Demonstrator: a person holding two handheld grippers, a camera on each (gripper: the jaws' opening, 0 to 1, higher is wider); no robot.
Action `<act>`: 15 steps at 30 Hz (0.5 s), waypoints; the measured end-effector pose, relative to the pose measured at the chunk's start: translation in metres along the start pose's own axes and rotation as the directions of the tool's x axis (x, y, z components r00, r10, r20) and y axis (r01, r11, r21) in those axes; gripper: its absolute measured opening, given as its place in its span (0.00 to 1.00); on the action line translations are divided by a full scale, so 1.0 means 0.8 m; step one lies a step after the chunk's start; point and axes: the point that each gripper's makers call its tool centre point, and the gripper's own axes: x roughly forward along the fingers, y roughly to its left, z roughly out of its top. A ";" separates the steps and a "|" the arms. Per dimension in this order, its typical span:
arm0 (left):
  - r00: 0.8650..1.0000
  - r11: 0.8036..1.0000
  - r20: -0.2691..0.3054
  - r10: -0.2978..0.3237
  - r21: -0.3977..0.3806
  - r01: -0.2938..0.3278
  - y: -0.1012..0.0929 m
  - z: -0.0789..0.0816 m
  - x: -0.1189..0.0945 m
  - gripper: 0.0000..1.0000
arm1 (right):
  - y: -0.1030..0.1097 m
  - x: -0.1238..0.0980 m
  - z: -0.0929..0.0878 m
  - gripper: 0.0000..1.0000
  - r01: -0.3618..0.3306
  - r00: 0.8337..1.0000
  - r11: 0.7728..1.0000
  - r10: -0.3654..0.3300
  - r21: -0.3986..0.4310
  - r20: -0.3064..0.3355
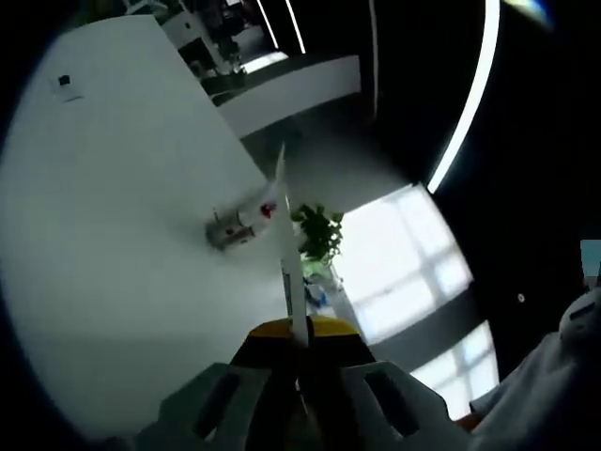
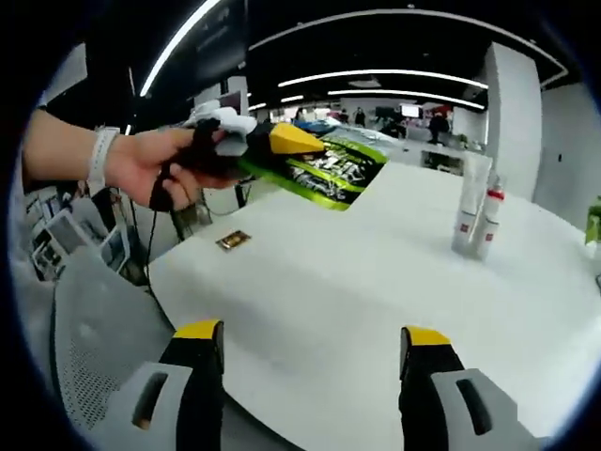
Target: Arrange the skincare products in the storage area until every visible bottle or jar stands upright without overlapping.
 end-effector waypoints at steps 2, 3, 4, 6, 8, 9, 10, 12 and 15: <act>1.000 1.000 0.004 0.001 0.000 -0.001 0.004 0.010 0.007 0.00 | 0.004 0.003 -0.009 0.76 0.000 0.999 0.997 -0.002 -0.077 -0.035; 1.000 1.000 0.005 0.002 0.000 -0.002 0.005 0.015 0.010 0.00 | 0.008 0.003 -0.012 0.75 -0.012 0.999 0.997 0.009 -0.076 -0.045; 1.000 1.000 0.007 0.007 0.004 -0.007 0.006 0.021 0.015 0.00 | 0.013 0.002 -0.014 0.74 -0.039 0.998 0.995 0.034 -0.090 -0.058; 1.000 1.000 0.005 0.012 0.013 -0.013 0.008 0.028 0.022 0.00 | 0.011 0.002 -0.010 0.75 -0.028 0.999 0.998 0.026 -0.049 -0.037; 1.000 0.999 0.009 0.027 0.021 -0.027 0.012 0.039 0.030 0.00 | 0.008 0.003 -0.012 0.77 -0.023 0.999 0.999 0.021 -0.035 -0.043; 0.999 0.999 0.014 0.035 0.026 -0.036 0.015 0.046 0.036 0.00 | 0.008 0.003 -0.013 0.77 -0.021 0.999 1.000 0.020 -0.016 -0.050; 0.999 0.999 0.017 0.040 0.025 -0.041 0.017 0.050 0.039 0.00 | 0.009 0.003 -0.012 0.76 -0.023 0.999 1.000 0.023 -0.010 -0.043; 0.998 0.998 0.025 0.049 0.029 -0.050 0.022 0.059 0.048 0.00 | 0.009 0.003 -0.015 0.74 -0.021 0.998 1.000 0.021 -0.016 -0.053; 0.997 0.997 0.035 0.067 0.026 -0.068 0.034 0.072 0.060 0.00 | 0.009 0.003 -0.016 0.71 -0.022 0.998 1.000 0.021 -0.016 -0.056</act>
